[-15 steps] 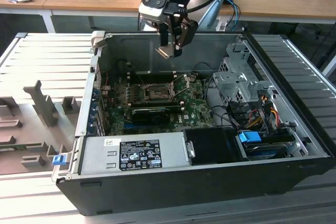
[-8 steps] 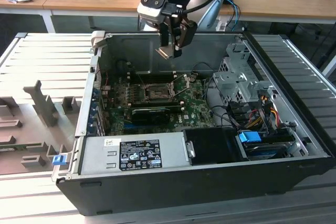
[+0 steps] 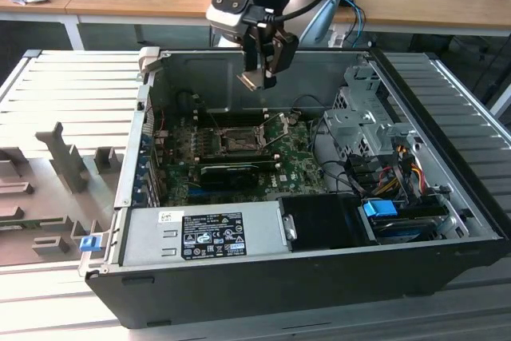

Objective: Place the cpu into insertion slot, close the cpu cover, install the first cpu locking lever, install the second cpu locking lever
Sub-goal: 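Place the cpu into insertion slot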

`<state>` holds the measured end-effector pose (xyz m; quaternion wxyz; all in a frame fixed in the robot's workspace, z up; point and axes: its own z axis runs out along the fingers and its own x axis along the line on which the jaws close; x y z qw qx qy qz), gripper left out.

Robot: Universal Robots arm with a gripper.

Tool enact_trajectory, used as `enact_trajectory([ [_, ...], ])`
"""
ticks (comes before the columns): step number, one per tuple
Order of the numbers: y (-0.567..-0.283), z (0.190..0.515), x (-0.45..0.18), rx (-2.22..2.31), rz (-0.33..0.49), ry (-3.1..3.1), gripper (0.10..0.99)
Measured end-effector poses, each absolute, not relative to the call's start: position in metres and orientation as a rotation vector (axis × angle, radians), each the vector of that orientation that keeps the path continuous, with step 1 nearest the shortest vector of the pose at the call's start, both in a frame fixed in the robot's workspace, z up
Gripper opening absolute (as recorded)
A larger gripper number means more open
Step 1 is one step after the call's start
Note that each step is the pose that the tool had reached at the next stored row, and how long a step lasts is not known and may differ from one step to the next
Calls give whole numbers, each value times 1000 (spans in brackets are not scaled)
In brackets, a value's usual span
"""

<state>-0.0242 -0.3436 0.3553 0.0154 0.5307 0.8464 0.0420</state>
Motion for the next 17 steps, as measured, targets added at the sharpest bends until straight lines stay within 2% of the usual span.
enact_trajectory([
  [17, -344, 353, -24, 1871, 125, 2473, 529],
])
